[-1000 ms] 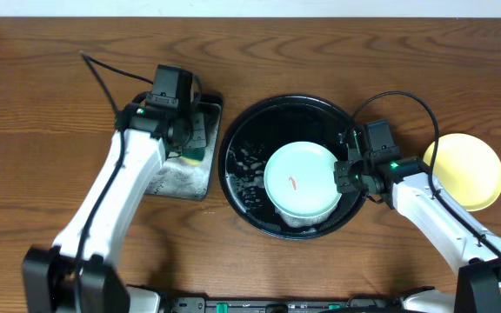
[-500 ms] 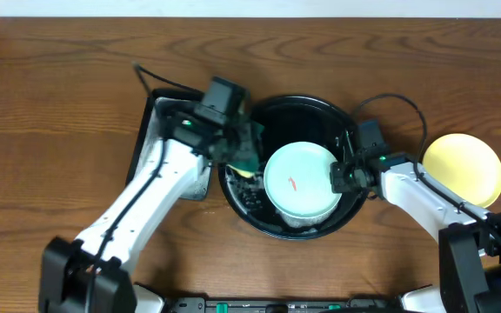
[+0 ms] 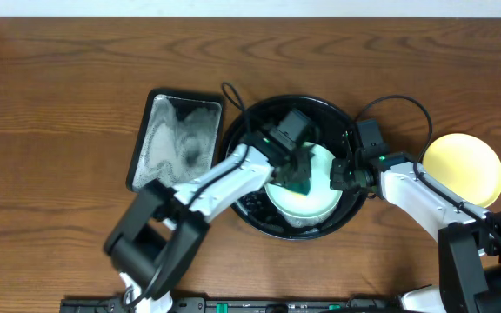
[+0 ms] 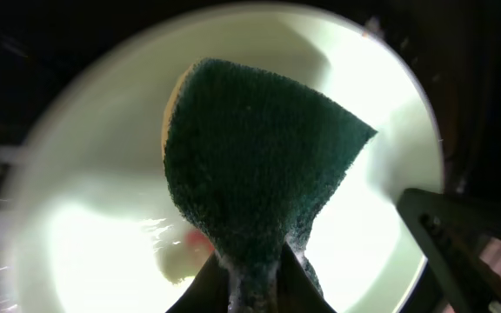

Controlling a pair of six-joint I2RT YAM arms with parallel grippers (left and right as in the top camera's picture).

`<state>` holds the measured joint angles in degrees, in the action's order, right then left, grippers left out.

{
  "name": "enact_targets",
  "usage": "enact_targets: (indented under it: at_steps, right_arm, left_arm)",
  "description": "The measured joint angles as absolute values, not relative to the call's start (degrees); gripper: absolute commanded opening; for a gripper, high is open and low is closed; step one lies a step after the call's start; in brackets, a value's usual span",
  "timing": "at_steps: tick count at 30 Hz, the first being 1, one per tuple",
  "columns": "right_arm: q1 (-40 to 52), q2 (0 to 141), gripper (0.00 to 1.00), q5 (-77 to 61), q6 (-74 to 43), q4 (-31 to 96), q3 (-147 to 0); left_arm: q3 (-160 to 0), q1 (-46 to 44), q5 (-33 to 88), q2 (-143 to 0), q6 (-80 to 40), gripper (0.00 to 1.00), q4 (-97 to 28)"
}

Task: Clean dirty plates on tray and stack at the side
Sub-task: 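Scrub the pale green plate with the sponge while the right gripper holds it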

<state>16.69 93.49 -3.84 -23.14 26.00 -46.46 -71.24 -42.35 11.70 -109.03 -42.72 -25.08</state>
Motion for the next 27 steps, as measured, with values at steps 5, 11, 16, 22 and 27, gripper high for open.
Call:
enact_targets:
  at_steps: [5,11,16,22,27]
  right_arm:
    - [16.69,93.49,0.01,-3.84,-23.49,26.04,-46.46]
    - [16.69,93.49,0.01,-3.84,-23.51,26.06,-46.46]
    - [16.69,93.49,0.01,-3.86,-23.51,26.09,-46.46]
    - [16.86,93.49,0.01,-4.36,-23.7,26.2,-46.46]
    - [17.02,93.49,0.01,-4.29,-23.86,26.26,-46.46]
  left_arm:
    - [-71.79,-43.62,11.64,-112.09,-46.35,0.08,-23.83]
    - [-74.3,-44.01,8.34,-113.91,-45.08,0.07,-27.62]
    - [-75.61,-43.79,0.25,-113.75,-44.21,0.07,-34.39]
    - [-75.85,-43.66,-4.32,-113.67,-42.13,0.07,-36.16]
    - [-75.2,-43.09,-0.84,-113.58,-42.24,0.08,-32.6]
